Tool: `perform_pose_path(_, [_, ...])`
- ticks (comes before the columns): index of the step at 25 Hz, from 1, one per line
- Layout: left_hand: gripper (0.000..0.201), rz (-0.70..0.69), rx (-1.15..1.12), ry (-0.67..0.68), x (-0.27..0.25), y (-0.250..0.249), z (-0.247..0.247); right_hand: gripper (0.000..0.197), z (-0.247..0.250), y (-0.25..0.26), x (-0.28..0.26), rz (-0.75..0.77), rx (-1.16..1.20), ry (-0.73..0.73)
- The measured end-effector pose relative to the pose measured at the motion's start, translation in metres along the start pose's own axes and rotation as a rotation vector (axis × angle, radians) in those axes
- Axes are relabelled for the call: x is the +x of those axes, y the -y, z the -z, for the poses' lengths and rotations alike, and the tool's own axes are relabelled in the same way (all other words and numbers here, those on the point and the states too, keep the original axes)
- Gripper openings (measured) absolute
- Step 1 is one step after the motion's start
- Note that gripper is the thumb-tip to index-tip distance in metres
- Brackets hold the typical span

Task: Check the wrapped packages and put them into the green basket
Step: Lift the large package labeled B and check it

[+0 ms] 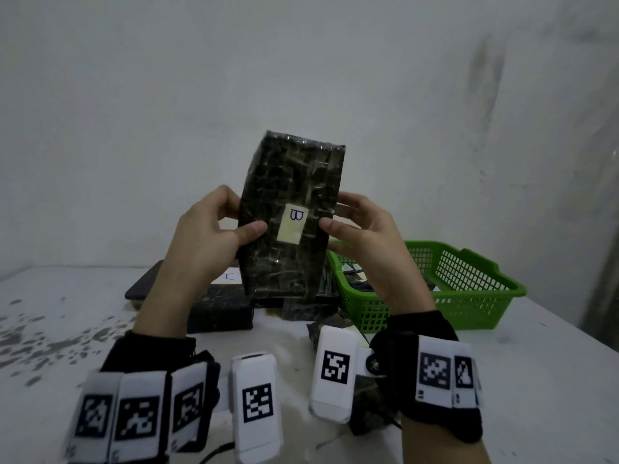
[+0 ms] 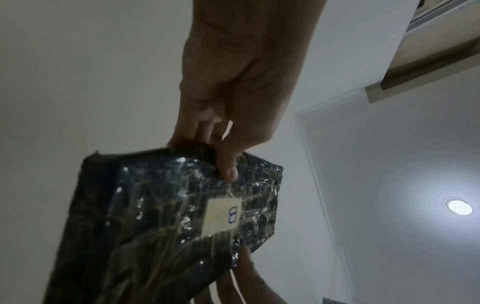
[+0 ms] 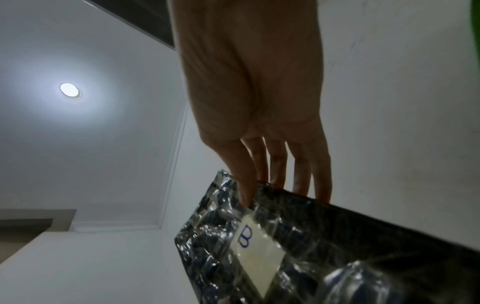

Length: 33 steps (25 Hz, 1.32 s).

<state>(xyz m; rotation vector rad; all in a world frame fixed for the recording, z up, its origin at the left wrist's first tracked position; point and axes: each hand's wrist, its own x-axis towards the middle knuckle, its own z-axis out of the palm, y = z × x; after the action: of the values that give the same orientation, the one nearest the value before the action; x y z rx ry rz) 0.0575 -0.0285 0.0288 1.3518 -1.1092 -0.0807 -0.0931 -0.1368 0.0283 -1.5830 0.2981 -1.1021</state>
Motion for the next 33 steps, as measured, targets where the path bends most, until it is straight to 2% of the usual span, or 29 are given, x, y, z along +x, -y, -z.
perform_pose_path(3, [0.027, 0.015, -0.036, 0.002, 0.000, 0.000, 0.001, 0.032, -0.003, -0.003, 0.001, -0.002, -0.122, 0.020])
perform_pose_path(7, [0.034, 0.051, -0.041, 0.023, 0.000, 0.001, 0.001, 0.025, -0.009, -0.004, 0.001, 0.020, -0.132, -0.029])
perform_pose_path(9, [0.028, 0.048, -0.048, 0.037, 0.000, -0.001, 0.000, 0.023, -0.010, -0.004, 0.002, 0.034, -0.156, -0.072])
perform_pose_path(12, [0.019, 0.062, -0.077, 0.120, -0.002, -0.002, -0.001, 0.024, -0.010, -0.003, 0.002, 0.034, -0.163, -0.059])
perform_pose_path(16, [0.024, 0.059, -0.152, 0.127, -0.004, -0.004, 0.000, 0.031, -0.011, 0.000, -0.001, 0.057, -0.144, -0.016])
perform_pose_path(20, [0.025, 0.030, -0.225, 0.105, -0.006, -0.009, 0.001, 0.060, -0.010, -0.002, -0.004, 0.025, -0.178, 0.090])
perform_pose_path(22, [0.026, 0.038, -0.235, 0.110, -0.005, -0.010, -0.001, 0.063, -0.008, -0.002, -0.003, 0.022, -0.140, 0.056])
perform_pose_path(25, [0.028, 0.052, -0.229, 0.105, -0.005, -0.008, -0.004, 0.061, -0.012, -0.001, -0.002, 0.090, -0.215, -0.029])
perform_pose_path(28, [0.027, 0.048, -0.209, 0.080, -0.003, -0.007, -0.005, 0.060, -0.017, -0.002, -0.001, 0.135, -0.272, -0.045])
perform_pose_path(30, [0.024, 0.017, -0.158, 0.048, -0.003, -0.008, -0.005, 0.056, -0.016, -0.004, -0.001, 0.113, -0.245, 0.004])
perform_pose_path(33, [0.028, -0.049, -0.191, 0.020, -0.005, -0.010, -0.003, 0.039, -0.015, -0.004, -0.002, 0.072, -0.218, 0.102])
